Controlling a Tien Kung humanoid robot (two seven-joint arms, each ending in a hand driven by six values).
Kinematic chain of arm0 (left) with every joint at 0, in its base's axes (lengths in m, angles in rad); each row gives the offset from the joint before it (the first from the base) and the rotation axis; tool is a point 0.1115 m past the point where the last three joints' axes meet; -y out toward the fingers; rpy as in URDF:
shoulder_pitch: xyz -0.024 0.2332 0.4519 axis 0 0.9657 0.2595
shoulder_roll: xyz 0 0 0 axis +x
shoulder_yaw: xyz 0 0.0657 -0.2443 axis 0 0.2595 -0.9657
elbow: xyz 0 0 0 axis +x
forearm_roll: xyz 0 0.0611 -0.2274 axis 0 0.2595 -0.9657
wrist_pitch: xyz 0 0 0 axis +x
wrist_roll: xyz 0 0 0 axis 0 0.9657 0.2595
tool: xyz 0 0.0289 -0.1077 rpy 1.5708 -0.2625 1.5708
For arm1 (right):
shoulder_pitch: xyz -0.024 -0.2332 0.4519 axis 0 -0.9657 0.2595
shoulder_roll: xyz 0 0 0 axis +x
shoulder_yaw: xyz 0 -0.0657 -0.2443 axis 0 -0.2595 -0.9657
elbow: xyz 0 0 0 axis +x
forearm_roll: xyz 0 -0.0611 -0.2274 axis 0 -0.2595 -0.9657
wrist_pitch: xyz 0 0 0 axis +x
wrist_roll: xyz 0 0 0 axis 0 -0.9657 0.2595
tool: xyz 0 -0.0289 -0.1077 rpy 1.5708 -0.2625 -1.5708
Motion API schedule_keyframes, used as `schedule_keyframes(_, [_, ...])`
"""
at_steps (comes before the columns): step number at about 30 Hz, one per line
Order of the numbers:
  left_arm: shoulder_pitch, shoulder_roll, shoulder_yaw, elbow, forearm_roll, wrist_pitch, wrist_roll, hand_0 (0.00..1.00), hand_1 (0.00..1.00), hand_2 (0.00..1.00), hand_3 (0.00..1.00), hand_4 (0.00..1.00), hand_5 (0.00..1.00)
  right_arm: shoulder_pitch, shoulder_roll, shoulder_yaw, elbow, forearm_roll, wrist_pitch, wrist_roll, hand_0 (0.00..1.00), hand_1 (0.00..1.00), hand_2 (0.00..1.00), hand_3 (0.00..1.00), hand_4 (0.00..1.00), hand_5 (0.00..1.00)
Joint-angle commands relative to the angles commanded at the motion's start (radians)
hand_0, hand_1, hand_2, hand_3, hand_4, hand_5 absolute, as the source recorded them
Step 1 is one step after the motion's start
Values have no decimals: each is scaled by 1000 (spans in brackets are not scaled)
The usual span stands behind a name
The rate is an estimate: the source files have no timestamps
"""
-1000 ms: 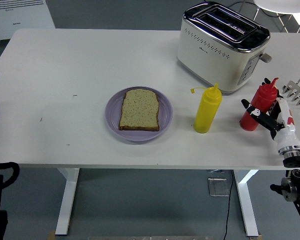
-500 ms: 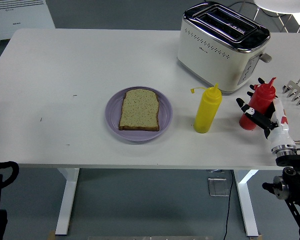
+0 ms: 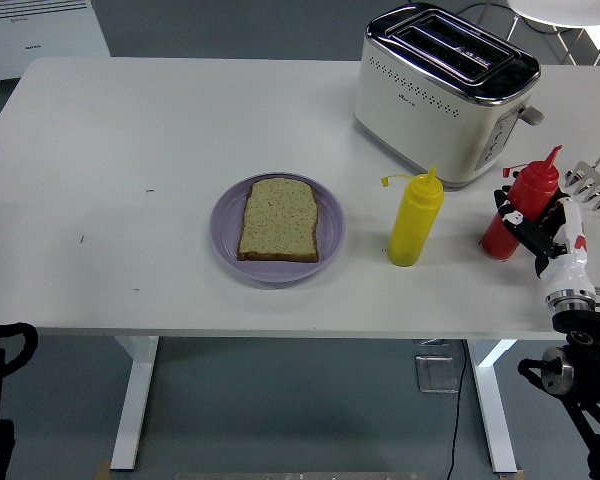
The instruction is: Pick up the cup,pour liquid into bread,place the cup on the desk
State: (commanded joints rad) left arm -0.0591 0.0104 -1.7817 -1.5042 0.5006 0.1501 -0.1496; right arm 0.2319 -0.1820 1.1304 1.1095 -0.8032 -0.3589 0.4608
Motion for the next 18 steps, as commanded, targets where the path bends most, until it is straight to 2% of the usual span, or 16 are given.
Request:
schedule_keyframes(9, [0,0,-1,0,0,0,0,799,761,753,730,452,998,-4,-1,15,20,95,9,8,353,361,432,504,605,29])
schedule_keyframes(17, [-1,0,-3,-1,0,0,0,799,761,754,730,451,998,-12,-19,66,101,82,-14,-6,341,347,415,505,578,28])
schedule_keyframes(18, [-1,1,-3,-1,1,0,0,799,761,754,731,452,998,-13,-25,76,122,69,-22,-10,316,306,405,505,552,23])
